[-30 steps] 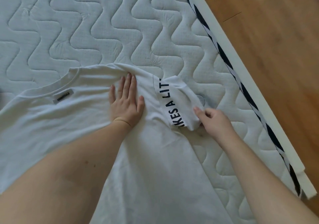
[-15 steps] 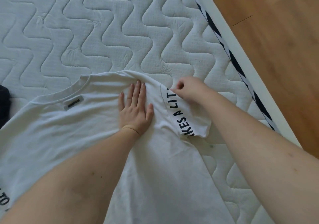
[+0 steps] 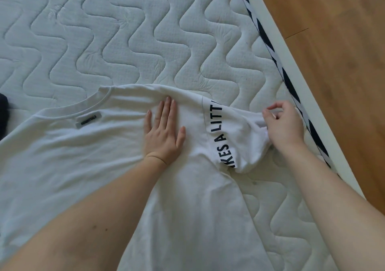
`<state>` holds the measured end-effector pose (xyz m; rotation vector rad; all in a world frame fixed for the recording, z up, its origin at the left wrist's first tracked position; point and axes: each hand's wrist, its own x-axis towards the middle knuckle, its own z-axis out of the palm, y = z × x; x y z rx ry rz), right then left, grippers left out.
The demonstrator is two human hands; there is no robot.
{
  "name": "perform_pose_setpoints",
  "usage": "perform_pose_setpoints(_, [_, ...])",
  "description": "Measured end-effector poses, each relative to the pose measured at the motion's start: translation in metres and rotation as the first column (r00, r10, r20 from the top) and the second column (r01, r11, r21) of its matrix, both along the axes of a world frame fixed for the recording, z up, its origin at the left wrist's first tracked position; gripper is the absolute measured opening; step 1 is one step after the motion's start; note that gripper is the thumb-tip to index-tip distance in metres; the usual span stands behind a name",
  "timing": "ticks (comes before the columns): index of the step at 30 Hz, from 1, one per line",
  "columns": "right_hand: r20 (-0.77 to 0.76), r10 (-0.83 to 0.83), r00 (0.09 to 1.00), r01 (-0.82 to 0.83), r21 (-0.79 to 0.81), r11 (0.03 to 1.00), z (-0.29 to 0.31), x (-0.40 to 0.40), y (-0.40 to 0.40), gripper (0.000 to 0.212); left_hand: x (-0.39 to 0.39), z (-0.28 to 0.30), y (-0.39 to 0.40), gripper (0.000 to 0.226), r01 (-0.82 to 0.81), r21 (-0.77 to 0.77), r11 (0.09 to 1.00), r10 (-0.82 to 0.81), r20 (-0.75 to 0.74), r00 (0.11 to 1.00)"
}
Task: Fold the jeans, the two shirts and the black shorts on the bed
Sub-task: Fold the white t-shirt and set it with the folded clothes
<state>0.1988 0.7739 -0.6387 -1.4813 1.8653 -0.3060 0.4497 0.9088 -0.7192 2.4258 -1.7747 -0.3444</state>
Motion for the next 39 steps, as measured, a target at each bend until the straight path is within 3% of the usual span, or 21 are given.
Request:
perform_pose_setpoints(4, [-0.017,-0.082,0.996,0.082,0.009,0.997,-0.005,-0.011,0.018,0.005,0.001,-0.001,0.0,0.072,-0.001,0.01,1.0,0.001,-0.015,1.0])
perform_pose_setpoints(6, [0.151,-0.124,0.981,0.119,0.04,0.992,0.0,-0.009,0.02,0.01,0.001,-0.001,0.0,0.072,-0.002,0.014,1.0,0.002,-0.014,1.0])
perform_pose_setpoints(8, [0.373,-0.232,0.898,0.196,0.133,0.972,0.012,-0.007,0.022,0.017,0.001,0.0,0.0,0.071,-0.001,0.016,1.0,0.001,-0.016,1.0])
perform_pose_setpoints(10, [0.429,-0.308,0.849,0.23,0.226,0.947,0.018,-0.011,0.024,0.027,0.001,0.001,-0.001,0.07,0.003,0.023,1.0,-0.003,-0.013,1.0])
perform_pose_setpoints(14, [0.083,-0.038,0.996,0.005,0.358,0.934,0.014,-0.028,0.039,0.054,0.0,0.003,-0.001,0.064,0.021,0.055,0.998,-0.02,-0.015,1.0])
perform_pose_setpoints(17, [0.21,0.054,0.976,-0.15,0.474,0.867,0.018,-0.023,0.062,0.044,0.0,0.004,-0.001,0.062,0.024,0.067,0.997,-0.023,-0.015,1.0])
perform_pose_setpoints(22, [0.439,0.065,0.896,-0.27,0.424,0.865,0.012,-0.014,0.091,0.049,0.001,0.004,-0.002,0.062,0.026,0.098,0.995,-0.025,-0.011,1.0])
perform_pose_setpoints(24, [0.46,0.058,0.886,-0.286,0.442,0.85,0.007,-0.01,0.099,0.049,0.001,0.004,-0.002,0.062,0.027,0.102,0.994,-0.026,-0.005,1.0])
perform_pose_setpoints(27, [0.357,0.182,0.916,-0.319,0.376,0.87,-0.002,-0.004,0.103,0.047,0.0,0.004,-0.002,0.063,0.026,0.101,0.995,-0.026,-0.003,1.0])
perform_pose_setpoints(29, [0.338,0.167,0.926,-0.277,0.307,0.91,-0.002,-0.003,0.102,0.045,0.0,0.003,-0.001,0.063,0.026,0.101,0.995,-0.026,-0.003,1.0])
perform_pose_setpoints(35, [0.504,-0.149,0.851,0.03,0.237,0.971,0.012,-0.01,0.097,0.005,-0.001,0.005,-0.002,0.065,0.02,0.102,0.995,-0.019,-0.007,1.0])
perform_pose_setpoints(39, [0.489,-0.294,0.821,0.217,0.208,0.954,0.016,-0.021,0.096,0.013,-0.001,0.006,-0.002,0.066,0.014,0.108,0.994,-0.014,-0.002,1.0])
